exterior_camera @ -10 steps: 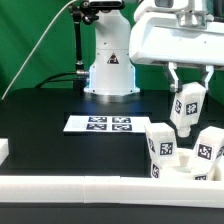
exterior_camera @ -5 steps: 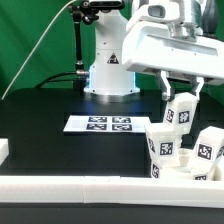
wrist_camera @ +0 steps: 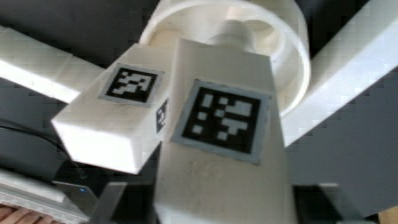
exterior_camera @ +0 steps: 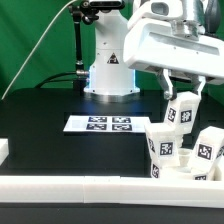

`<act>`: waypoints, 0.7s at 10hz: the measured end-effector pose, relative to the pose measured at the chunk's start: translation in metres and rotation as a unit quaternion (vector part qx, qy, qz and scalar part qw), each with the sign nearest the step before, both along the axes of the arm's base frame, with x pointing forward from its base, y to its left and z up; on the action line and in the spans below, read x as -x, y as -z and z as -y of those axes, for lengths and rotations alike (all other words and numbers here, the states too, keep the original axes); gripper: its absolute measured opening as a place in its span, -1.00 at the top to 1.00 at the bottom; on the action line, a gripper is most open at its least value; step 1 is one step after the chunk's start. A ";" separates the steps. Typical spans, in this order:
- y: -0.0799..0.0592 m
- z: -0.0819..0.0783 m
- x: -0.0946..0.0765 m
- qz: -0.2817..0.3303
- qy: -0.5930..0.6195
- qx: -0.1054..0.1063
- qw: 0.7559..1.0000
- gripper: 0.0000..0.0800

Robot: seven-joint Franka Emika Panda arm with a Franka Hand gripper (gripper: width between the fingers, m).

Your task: Assemble stool

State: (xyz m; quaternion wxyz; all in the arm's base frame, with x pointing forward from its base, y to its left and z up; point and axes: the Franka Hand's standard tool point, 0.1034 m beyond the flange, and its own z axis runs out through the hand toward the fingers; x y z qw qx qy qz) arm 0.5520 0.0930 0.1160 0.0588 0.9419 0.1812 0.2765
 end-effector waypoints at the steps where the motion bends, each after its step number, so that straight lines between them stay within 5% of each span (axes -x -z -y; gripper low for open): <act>1: 0.000 -0.008 -0.002 -0.006 -0.008 0.002 1.000 0.18; 7: 0.008 -0.009 -0.003 -0.009 -0.023 0.015 1.000 0.18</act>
Offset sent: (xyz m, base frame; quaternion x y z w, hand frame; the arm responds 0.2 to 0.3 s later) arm 0.0000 0.0000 0.0000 0.0000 0.0000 0.0000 1.0000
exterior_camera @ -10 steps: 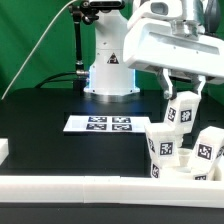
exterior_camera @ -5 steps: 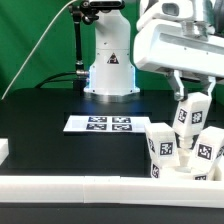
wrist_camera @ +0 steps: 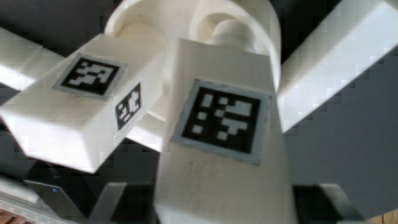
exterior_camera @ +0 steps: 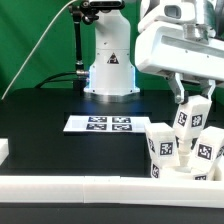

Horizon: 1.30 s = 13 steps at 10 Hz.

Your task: Assemble stool

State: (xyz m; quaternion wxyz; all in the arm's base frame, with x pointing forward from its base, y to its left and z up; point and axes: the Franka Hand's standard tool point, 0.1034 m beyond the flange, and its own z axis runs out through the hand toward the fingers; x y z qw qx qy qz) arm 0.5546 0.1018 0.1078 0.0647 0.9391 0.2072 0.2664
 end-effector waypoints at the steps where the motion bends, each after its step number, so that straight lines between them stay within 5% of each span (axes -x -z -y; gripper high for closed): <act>1: 0.001 0.001 0.000 0.000 -0.003 0.003 1.000 0.18; 13: 0.015 0.015 0.009 0.003 -0.004 0.014 1.000 0.18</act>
Offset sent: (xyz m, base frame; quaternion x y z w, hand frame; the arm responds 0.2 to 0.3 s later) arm 0.0058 -0.0042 -0.0037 0.0093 -0.0100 -0.0184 0.9997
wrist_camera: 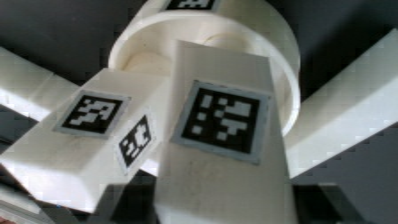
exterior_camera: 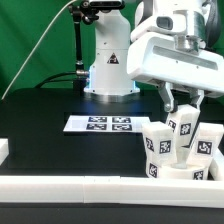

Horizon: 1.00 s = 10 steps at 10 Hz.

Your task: Assemble stool

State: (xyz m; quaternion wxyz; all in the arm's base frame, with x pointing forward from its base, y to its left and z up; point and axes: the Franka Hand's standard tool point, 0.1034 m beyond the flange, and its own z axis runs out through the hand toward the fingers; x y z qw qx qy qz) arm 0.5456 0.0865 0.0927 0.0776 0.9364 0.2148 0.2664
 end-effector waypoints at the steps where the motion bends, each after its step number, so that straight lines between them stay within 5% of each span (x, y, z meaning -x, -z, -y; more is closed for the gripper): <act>1: 0.000 0.000 0.000 0.000 0.000 0.000 1.000 0.18; 4: 0.001 0.003 0.000 -0.004 0.003 0.000 1.000 0.18; 6: 0.002 0.003 0.001 -0.012 0.004 0.000 1.000 -0.43; 7: 0.000 0.002 0.001 -0.013 0.005 -0.001 1.000 -0.57; 10: -0.008 -0.004 0.003 -0.031 0.009 -0.009 0.999 -0.61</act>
Offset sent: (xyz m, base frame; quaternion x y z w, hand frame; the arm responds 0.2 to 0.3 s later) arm 0.0000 0.0000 0.0000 0.0000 0.0000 0.0000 1.0000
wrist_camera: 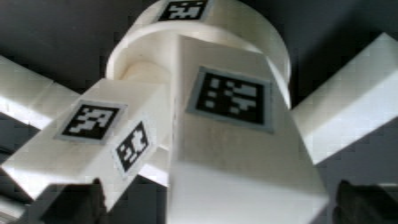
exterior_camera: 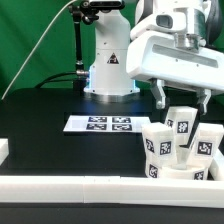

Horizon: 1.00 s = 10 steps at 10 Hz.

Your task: Assemble stool

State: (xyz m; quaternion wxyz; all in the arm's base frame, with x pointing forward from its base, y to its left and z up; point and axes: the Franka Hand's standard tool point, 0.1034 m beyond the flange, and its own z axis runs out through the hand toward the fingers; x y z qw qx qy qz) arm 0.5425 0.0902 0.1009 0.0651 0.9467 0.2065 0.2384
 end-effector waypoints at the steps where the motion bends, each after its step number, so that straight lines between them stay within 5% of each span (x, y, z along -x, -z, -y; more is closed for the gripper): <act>1: -0.008 -0.003 0.000 -0.010 0.002 -0.006 1.000 -0.62; 4: -0.025 -0.005 -0.003 -0.013 0.003 -0.014 1.000 -0.62; 10: -0.027 0.007 0.005 -0.060 0.026 -0.027 0.997 -0.62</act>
Offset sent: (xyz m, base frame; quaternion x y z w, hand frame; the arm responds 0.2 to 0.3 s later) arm 0.0001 0.0024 0.0256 0.0258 -0.0141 -0.0109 0.9995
